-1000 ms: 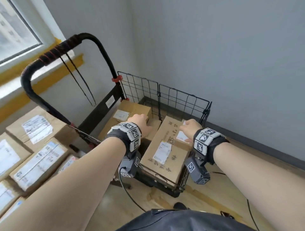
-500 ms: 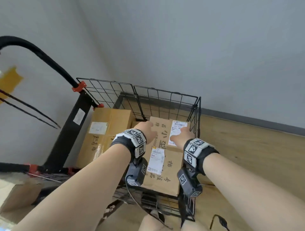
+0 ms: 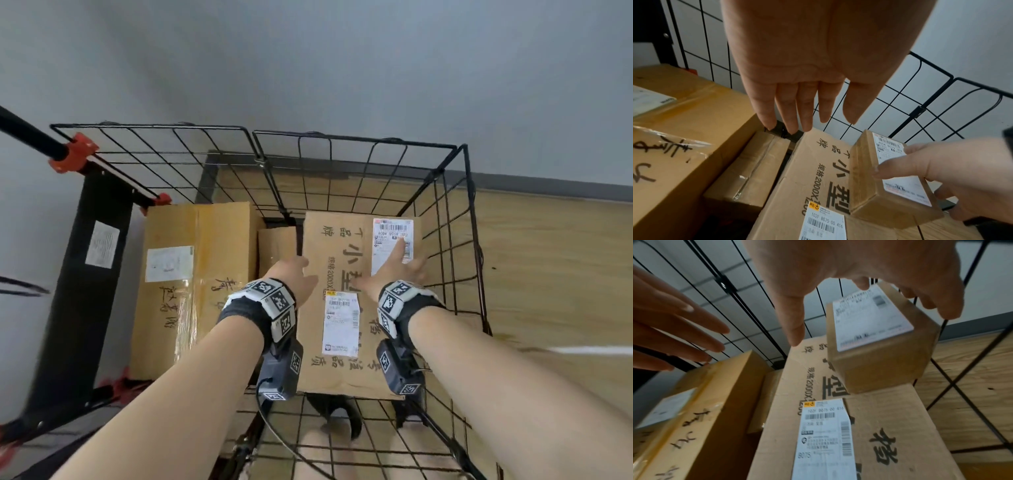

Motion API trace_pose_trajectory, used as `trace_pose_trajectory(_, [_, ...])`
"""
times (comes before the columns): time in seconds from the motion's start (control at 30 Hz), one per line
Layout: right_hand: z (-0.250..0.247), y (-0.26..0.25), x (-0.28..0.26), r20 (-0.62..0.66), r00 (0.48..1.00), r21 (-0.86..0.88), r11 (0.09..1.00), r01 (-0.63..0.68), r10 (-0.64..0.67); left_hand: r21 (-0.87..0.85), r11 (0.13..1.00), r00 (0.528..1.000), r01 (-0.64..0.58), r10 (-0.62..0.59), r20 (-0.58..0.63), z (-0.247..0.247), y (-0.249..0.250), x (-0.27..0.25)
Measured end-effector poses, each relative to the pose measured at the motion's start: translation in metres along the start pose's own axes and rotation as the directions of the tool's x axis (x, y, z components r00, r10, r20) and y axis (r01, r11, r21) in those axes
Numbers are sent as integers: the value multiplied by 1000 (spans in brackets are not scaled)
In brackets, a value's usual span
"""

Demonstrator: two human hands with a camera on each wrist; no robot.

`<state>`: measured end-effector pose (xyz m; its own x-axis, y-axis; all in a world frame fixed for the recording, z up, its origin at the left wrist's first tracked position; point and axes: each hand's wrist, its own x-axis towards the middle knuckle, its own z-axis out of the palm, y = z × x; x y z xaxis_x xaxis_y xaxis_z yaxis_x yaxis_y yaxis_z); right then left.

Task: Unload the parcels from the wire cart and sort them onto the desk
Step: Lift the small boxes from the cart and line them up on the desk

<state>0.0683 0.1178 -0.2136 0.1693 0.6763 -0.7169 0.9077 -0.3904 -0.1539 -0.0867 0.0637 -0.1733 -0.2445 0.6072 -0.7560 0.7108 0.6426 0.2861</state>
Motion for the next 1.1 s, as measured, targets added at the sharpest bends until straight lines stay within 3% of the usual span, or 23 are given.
trace_pose_trajectory(0.27, [20, 5, 18, -122, 991, -55, 997, -52, 45, -17, 997, 997, -77, 77, -3, 13, -13, 10])
trace_pose_trajectory(0.37, [20, 9, 15, -149, 989, -19, 1000, 11, -14, -30, 996, 996, -85, 85, -2, 15, -14, 6])
trace_pose_trajectory(0.47, [25, 8, 7, -101, 993, 39, 997, 72, -67, -43, 995, 996, -91, 91, -3, 15, -12, -4])
trace_pose_trajectory(0.63, [24, 8, 10, -20, 999, 344, 938, 44, -40, -86, 994, 998, -67, 66, -13, 23, -14, -1])
trace_pose_trajectory(0.9, [30, 23, 33, 34, 995, 313, 946, 83, -98, -150, 984, 995, -92, 97, 24, 54, 11, 39])
trace_pose_trajectory(1.1, [4, 22, 14, 69, 986, 337, 934, 119, -151, -209, 968, 990, -142, 135, -48, 53, 19, 8])
